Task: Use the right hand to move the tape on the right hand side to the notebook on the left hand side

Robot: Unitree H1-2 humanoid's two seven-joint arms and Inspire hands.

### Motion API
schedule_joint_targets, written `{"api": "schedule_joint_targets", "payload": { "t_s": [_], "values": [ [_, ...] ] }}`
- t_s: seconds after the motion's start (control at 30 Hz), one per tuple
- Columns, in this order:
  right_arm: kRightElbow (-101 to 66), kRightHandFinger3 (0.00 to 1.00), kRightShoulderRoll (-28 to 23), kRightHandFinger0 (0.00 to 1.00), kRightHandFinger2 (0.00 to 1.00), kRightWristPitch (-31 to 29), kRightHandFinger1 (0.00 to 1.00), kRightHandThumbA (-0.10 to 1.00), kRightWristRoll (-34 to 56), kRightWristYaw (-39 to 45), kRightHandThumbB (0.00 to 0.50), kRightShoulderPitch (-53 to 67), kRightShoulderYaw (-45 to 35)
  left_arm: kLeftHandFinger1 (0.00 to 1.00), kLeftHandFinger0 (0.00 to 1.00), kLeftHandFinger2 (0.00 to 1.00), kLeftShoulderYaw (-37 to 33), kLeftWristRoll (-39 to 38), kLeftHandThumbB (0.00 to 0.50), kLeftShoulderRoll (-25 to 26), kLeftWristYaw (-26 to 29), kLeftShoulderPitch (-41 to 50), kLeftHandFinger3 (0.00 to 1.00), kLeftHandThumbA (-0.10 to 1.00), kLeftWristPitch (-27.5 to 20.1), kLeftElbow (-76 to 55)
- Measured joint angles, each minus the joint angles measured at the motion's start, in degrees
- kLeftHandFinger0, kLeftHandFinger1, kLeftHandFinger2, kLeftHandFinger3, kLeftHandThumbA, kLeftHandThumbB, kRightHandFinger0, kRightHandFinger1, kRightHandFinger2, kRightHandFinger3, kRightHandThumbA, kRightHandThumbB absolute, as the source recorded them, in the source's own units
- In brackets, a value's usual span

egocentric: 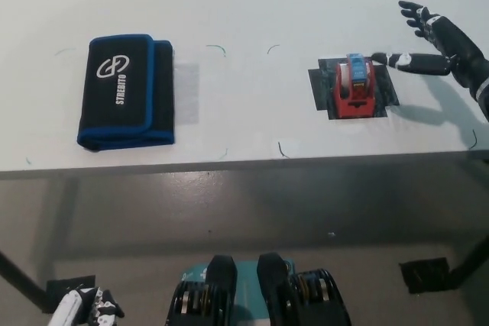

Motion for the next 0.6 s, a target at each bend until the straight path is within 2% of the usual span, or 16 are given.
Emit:
{"api": "schedule_joint_targets", "payload": {
  "t_s": [0.07, 0.1, 0.13, 0.23, 0.33, 0.6],
  "values": [
    [0.6, 1.0, 0.4, 1.0, 1.0, -1.0, 1.0, 1.0, 0.1, -0.4, 0.337, 0.0, -0.4, 0.18, 0.19, 0.27, 0.1, 0.0, 0.0, 0.0, 0.0, 0.0, 0.43, 0.28, -0.2, 0.0],
    [1.0, 1.0, 0.7, 1.0, 1.0, -1.3, 1.0, 1.0, 0.2, -0.6, 0.383, 0.0, -0.5, 0.19, 0.19, 0.28, 0.1, 0.0, 0.0, 0.0, 0.0, -0.1, 0.43, 0.3, -0.3, 0.0],
    [1.7, 1.0, 1.0, 1.0, 1.0, -1.8, 1.0, 1.0, 0.3, -0.7, 0.4, 0.0, -0.6, 0.19, 0.2, 0.28, 0.1, 0.1, 0.0, 0.0, 0.0, -0.1, 0.43, 0.3, -0.4, 0.0],
    [4.8, 1.0, 2.1, 1.0, 1.0, -3.4, 1.0, 1.0, 1.2, -1.0, 0.369, 0.1, -1.2, 0.19, 0.2, 0.27, 0.2, 0.2, 0.0, 0.0, 0.0, -0.2, 0.43, 0.33, -0.4, 0.0],
    [7.3, 1.0, 3.2, 1.0, 1.0, -4.4, 1.0, 1.0, 1.7, -1.4, 0.369, 0.4, -1.4, 0.18, 0.2, 0.26, 0.2, 0.2, 0.0, 0.0, 0.0, -0.1, 0.43, 0.33, -0.5, 0.0],
    [13.1, 1.0, 5.4, 1.0, 1.0, -7.0, 1.0, 1.0, 3.5, -1.8, 0.331, 0.5, -2.8, 0.18, 0.19, 0.26, 0.8, 0.2, 0.0, 0.0, 0.0, -0.2, 0.42, 0.27, -0.5, -0.1]
  ]
}}
